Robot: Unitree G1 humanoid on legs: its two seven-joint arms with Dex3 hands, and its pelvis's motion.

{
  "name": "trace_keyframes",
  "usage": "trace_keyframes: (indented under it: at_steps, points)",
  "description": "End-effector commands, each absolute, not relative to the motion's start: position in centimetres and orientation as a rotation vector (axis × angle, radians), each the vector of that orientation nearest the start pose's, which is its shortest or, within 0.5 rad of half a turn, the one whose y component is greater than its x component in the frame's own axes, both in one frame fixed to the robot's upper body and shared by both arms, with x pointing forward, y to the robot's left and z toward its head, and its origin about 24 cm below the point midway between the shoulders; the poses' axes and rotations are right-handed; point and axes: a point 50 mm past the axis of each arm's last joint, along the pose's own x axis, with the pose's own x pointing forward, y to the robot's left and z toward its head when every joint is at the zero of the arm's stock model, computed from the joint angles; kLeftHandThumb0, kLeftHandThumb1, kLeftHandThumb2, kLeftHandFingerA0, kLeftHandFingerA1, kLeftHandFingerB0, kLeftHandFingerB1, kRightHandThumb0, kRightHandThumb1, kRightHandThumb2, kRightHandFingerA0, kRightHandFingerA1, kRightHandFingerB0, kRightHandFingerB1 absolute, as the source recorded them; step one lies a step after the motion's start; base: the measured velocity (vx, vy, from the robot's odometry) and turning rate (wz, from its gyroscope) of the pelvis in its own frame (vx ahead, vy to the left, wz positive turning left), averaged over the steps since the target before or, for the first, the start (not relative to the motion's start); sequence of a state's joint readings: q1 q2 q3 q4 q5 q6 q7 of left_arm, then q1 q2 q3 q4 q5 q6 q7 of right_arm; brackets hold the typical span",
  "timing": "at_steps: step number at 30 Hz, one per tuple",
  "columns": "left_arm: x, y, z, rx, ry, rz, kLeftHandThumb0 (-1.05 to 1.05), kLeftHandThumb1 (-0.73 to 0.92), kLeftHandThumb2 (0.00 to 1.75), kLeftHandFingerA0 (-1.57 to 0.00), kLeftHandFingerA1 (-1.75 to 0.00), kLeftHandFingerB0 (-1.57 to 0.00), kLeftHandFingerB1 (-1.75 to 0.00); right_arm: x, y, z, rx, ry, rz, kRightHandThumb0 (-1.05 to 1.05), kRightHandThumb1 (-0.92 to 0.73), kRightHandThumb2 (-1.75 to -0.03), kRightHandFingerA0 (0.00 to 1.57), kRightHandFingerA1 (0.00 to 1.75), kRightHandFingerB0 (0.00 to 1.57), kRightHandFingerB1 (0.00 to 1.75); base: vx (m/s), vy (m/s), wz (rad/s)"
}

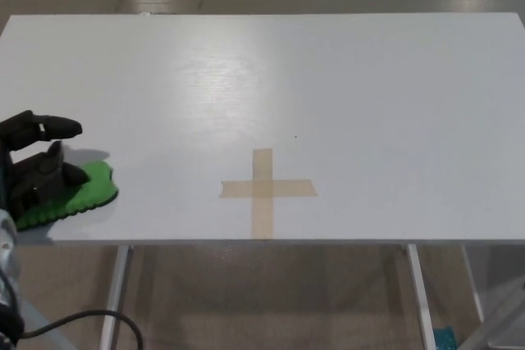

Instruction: Use the left hand to press on the green eraser and wipe the desk from center to the left and then back to center.

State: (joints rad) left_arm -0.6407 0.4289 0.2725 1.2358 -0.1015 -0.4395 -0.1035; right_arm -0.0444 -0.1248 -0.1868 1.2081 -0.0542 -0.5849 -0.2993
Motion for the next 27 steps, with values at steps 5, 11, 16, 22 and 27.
trace_keyframes:
  at_steps: [5, 11, 16, 22, 27]
  points:
    - [30.6, 30.2, 0.3, 0.109, 0.282, 0.260, -0.13, 0.82, 0.77, -1.05, -1.14, -0.93, -0.98, 14.2, -22.9, -12.4, -0.196, 0.566, -0.468, -0.38, -0.77, -0.63, 0.59, 0.50, 0.66, 0.49, 0.00, 0.000, 0.00]
    - [31.3, 28.7, 0.4, 0.119, 0.258, 0.220, -0.07, 0.84, 0.75, -1.01, -1.16, -0.90, -1.00, 14.1, -22.8, -12.4, -0.192, 0.564, -0.469, -0.37, -0.77, -0.63, 0.59, 0.50, 0.66, 0.49, 0.00, 0.000, 0.00]
    - [31.9, 27.1, 0.6, 0.161, 0.228, 0.178, -0.10, 0.80, 0.79, -1.01, -1.12, -0.91, -0.99, 14.2, -22.8, -12.3, -0.180, 0.559, -0.477, -0.38, -0.77, -0.63, 0.59, 0.50, 0.66, 0.49, 0.00, 0.000, 0.00]
    - [33.0, 23.9, 0.6, 0.166, 0.196, 0.103, -0.14, 0.78, 0.79, -1.00, -1.10, -0.91, -0.99, 14.4, -22.9, -12.2, -0.181, 0.551, -0.471, -0.38, -0.77, -0.63, 0.58, 0.51, 0.67, 0.49, 0.00, 0.000, 0.00]
    - [33.4, 21.2, 0.5, 0.151, 0.164, 0.056, -0.13, 0.78, 0.79, -1.02, -1.12, -0.93, -1.02, 14.5, -23.0, -12.2, -0.177, 0.550, -0.470, -0.38, -0.77, -0.63, 0.57, 0.52, 0.67, 0.49, 0.00, 0.000, 0.00]
